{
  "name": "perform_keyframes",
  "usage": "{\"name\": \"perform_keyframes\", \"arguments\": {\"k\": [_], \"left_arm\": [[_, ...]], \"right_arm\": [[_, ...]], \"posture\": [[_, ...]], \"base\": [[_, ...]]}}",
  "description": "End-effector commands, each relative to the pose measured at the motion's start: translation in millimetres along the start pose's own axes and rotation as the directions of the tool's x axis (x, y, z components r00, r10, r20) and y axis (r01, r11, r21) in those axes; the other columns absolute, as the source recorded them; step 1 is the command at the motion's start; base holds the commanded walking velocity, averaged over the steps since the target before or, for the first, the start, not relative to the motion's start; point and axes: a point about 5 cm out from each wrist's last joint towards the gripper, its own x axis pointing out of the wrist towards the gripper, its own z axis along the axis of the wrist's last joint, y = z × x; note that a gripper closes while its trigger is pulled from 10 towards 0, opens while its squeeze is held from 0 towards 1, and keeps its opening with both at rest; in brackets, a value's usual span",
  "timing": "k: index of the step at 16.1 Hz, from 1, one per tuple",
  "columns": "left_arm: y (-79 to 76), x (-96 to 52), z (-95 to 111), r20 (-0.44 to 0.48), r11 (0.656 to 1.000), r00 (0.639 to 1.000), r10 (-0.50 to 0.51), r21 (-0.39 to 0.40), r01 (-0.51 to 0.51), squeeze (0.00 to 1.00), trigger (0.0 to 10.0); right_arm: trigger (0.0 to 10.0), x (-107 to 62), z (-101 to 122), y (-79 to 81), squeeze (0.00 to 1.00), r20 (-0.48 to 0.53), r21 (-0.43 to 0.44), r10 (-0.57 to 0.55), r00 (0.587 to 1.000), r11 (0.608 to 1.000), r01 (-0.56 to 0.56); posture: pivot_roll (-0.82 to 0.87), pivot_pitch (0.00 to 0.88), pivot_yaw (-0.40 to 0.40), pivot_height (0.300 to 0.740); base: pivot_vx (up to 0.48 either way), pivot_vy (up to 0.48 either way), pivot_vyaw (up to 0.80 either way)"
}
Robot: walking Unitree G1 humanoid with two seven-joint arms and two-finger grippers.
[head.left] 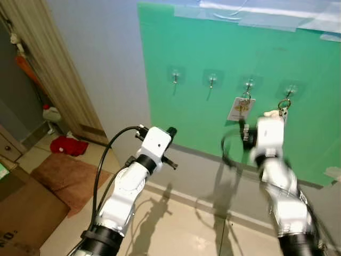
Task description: Hang keys on a hook
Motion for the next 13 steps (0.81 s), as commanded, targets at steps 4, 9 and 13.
{"name": "perform_keyframes", "arguments": {"k": [4,9,13], "left_arm": [[18.2,-13.6,-11.3,-0.032,0.993,0.993,0.115,-0.037,-0.116,0.00,10.0],[26.4,-10.9,-16.2,-0.064,0.968,0.978,0.201,-0.142,-0.208,0.00,10.0],[34.6,-5.6,-9.2,-0.047,0.952,0.968,0.248,-0.175,-0.253,0.00,10.0]], "right_arm": [[10.0,-31.7,-29.1,-21.2,0.00,-0.078,0.075,-0.119,0.990,0.989,0.125],[10.0,-16.6,-33.5,-18.5,0.00,-0.115,0.161,-0.133,0.984,0.975,0.151],[10.0,2.2,-15.4,-15.8,0.00,-0.053,0.168,-0.123,0.991,0.977,0.130]], "posture": [[-0.11,0.000,0.087,0.740],[-0.12,0.000,0.105,0.740],[-0.12,0.000,0.105,0.740]], "base": [[0.000,0.000,0.00],[0.000,0.000,0.00],[0.000,0.000,0.00]]}}
